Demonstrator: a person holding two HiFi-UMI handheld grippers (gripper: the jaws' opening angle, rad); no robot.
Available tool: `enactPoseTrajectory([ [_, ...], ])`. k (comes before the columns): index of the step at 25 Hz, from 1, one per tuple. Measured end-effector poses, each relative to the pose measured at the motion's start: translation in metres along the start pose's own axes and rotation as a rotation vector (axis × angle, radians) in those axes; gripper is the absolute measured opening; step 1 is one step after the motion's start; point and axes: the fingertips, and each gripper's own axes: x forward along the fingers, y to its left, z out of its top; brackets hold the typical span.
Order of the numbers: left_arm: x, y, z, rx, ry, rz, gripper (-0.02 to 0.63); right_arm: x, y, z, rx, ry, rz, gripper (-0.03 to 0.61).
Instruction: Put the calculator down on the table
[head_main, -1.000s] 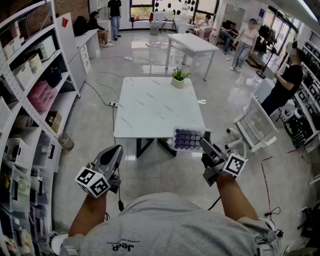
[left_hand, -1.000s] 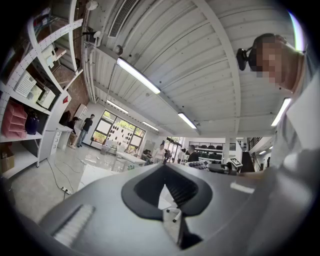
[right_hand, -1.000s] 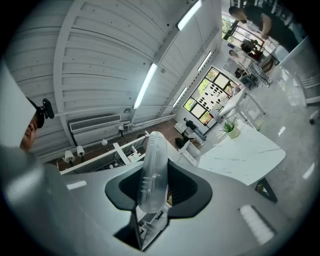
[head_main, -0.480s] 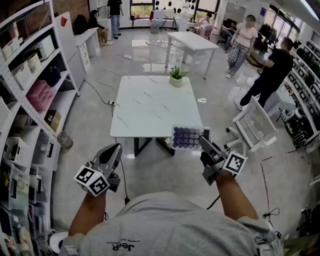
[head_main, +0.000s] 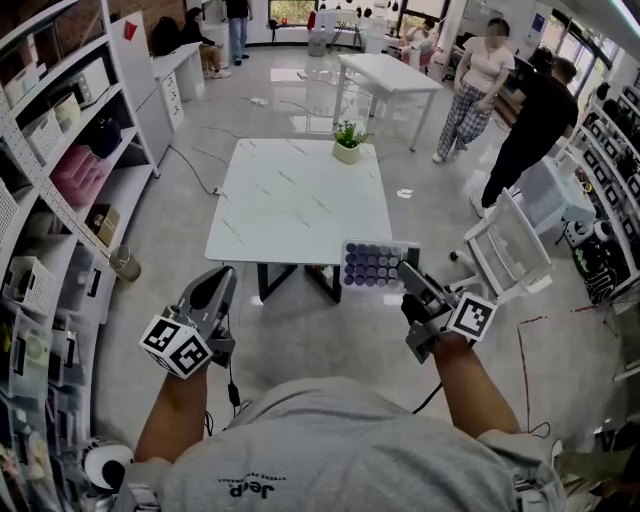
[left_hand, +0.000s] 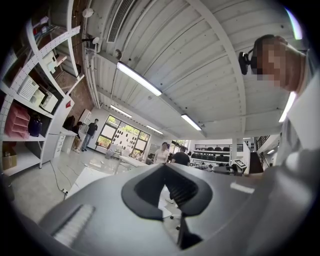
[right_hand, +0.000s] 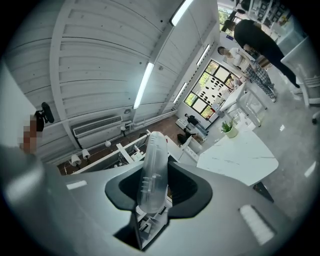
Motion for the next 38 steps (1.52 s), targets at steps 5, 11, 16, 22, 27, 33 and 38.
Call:
enactPoseTrajectory([
  [5, 0.012, -0.002, -0.010, 0.000, 0.016, 0.004, 0.061, 0.005, -0.016, 0.010, 0.005, 0.010, 0.003, 0.104],
  [11, 0.031, 0.042, -0.020, -0.016, 0.044, -0.008, 0.061, 0.052, -0.040, 0.008, 0.023, 0.015, -0.007, 0.104],
  [16, 0.068, 0.128, -0.016, -0.041, 0.044, -0.046, 0.061, 0.132, -0.065, -0.001, 0.021, 0.013, -0.029, 0.104],
  [22, 0.141, 0.239, 0.014, -0.047, 0.063, -0.139, 0.061, 0.249, -0.098, 0.017, 0.028, -0.051, -0.084, 0.104],
  [27, 0.181, 0.320, 0.043, -0.045, 0.086, -0.182, 0.061, 0.334, -0.115, 0.027, 0.017, -0.058, -0.129, 0.104],
  [33, 0.216, 0.386, 0.047, -0.075, 0.110, -0.195, 0.061, 0.394, -0.141, 0.040, 0.016, -0.055, -0.183, 0.104],
  [38, 0.252, 0.409, 0.037, -0.088, 0.126, -0.205, 0.061, 0.418, -0.174, 0.056, 0.025, -0.038, -0.211, 0.104],
])
